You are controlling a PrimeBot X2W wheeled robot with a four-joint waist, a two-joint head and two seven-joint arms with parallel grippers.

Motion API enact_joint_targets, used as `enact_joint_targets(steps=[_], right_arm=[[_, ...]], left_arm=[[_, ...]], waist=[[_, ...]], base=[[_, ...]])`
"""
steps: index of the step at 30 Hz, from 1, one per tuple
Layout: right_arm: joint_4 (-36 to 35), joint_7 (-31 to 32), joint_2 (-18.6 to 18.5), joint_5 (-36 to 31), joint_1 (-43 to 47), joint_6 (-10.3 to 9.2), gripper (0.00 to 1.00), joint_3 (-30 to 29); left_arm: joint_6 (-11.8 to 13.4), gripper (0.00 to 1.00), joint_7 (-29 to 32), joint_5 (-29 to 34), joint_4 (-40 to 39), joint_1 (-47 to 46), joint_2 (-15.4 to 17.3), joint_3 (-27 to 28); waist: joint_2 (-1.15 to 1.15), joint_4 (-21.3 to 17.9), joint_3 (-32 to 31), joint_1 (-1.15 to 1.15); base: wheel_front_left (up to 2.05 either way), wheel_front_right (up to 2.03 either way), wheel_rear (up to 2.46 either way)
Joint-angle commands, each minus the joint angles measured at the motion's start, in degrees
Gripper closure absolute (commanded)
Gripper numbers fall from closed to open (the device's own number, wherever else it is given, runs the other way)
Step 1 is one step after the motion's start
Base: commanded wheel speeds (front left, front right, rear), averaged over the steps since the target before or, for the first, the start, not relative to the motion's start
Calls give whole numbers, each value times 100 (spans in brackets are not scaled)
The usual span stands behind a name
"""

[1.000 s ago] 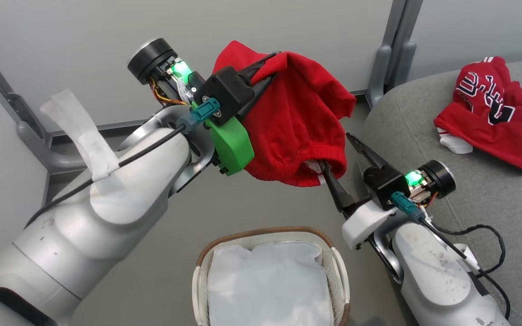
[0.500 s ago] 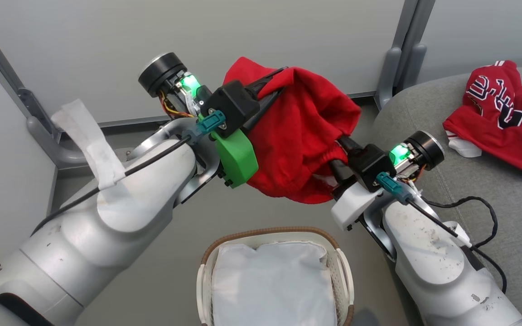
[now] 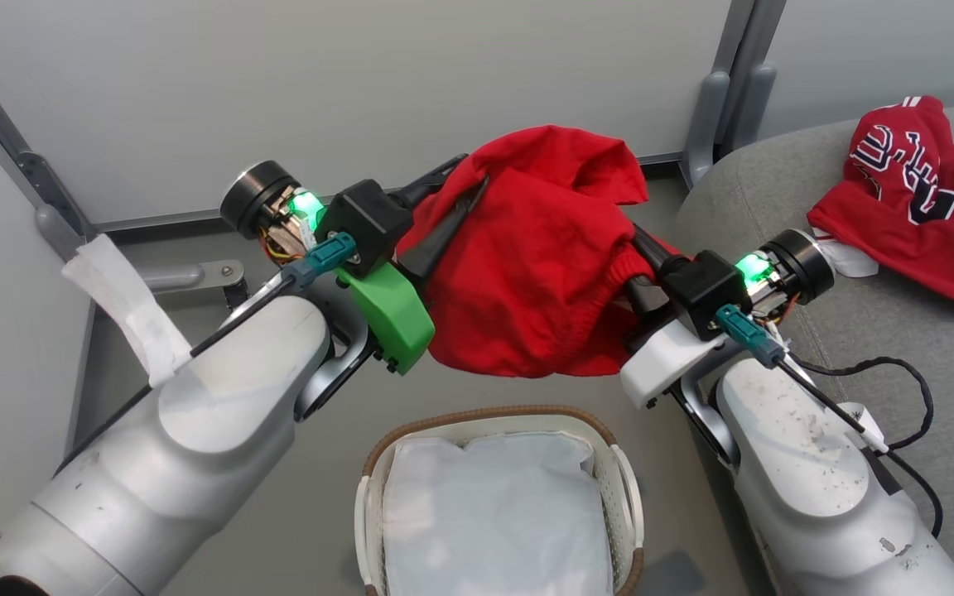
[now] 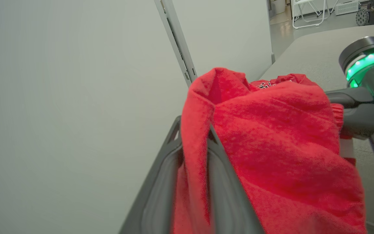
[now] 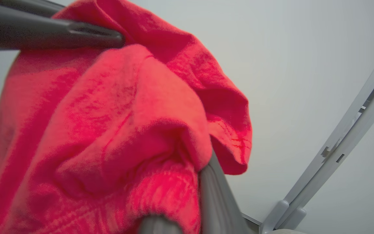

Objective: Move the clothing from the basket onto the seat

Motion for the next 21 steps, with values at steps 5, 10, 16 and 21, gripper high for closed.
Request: enact_joint_targets(steps=[5,10,16,21], right_arm=[[-88,-28,-22,-103,123,-8,100,-252],[-145,-28,-42,-175,198,-8,100,-524],[-183,-28,-71,-252,341,-8,100,-749],[-229,-28,-74,-301,480,-8,100,-926]], left_arm=[[61,0,-200,-136,63,500,-29,81],[76,0,-283,-183,45,980,-126,160],[83,0,-292,-69,-166,1623,-250,483],[36,0,-294,156,-309,2149,-403,849]], waist=[[0,13,62,0],[0,36,125,0],[0,51,184,0],[0,69,231,0]], base=[[0,0,0],[0,0,0],[0,0,0],[0,0,0]])
